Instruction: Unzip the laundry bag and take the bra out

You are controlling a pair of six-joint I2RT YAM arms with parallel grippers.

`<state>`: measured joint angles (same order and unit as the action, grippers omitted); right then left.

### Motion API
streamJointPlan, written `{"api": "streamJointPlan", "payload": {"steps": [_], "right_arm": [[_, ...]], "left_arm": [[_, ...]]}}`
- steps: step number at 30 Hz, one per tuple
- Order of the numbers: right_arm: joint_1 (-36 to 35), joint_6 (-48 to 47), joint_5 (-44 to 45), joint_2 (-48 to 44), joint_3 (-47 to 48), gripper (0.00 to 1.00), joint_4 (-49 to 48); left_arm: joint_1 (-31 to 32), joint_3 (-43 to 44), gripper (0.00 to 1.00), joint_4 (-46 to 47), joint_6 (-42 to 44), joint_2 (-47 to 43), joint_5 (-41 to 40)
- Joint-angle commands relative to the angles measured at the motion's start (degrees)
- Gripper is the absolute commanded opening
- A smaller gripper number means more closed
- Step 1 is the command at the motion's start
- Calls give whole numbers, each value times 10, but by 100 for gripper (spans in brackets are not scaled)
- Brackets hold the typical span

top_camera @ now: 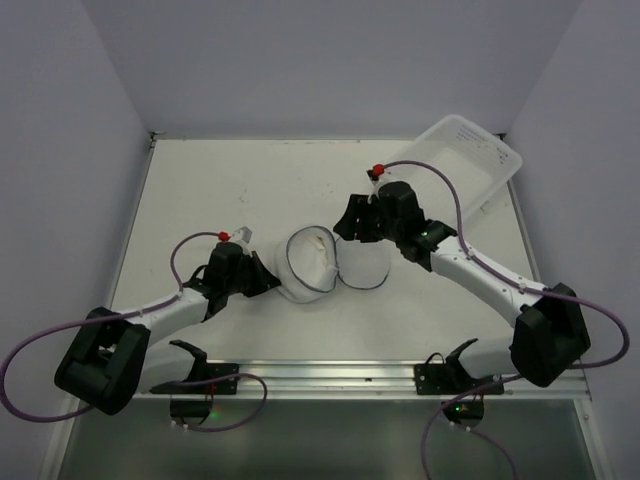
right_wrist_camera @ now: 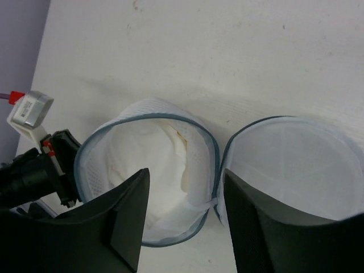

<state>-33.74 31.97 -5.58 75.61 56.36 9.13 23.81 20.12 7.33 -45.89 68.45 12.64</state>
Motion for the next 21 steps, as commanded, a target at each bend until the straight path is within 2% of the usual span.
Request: {"api": "streamJointPlan", "payload": {"steps": [1,9,15,19,21], "right_arm": [[-28,-19,-34,51,20,55,-24],[-92,-60,-22,121,43,57,-44],[-105,-67,19,178,70,68,-29],[-114,-65,13,227,83,77,-27],[-121,-63,5,247,89,78,-27]], "left_arm": [[-6,-18,0,62,-11,13,26],[-7,-18,0,79,-16,28,41],[-7,-12,0,79,-17,25,42],[-7,-10,0,81,-18,27,41],[-7,-9,0,84,-17,31,44]]}}
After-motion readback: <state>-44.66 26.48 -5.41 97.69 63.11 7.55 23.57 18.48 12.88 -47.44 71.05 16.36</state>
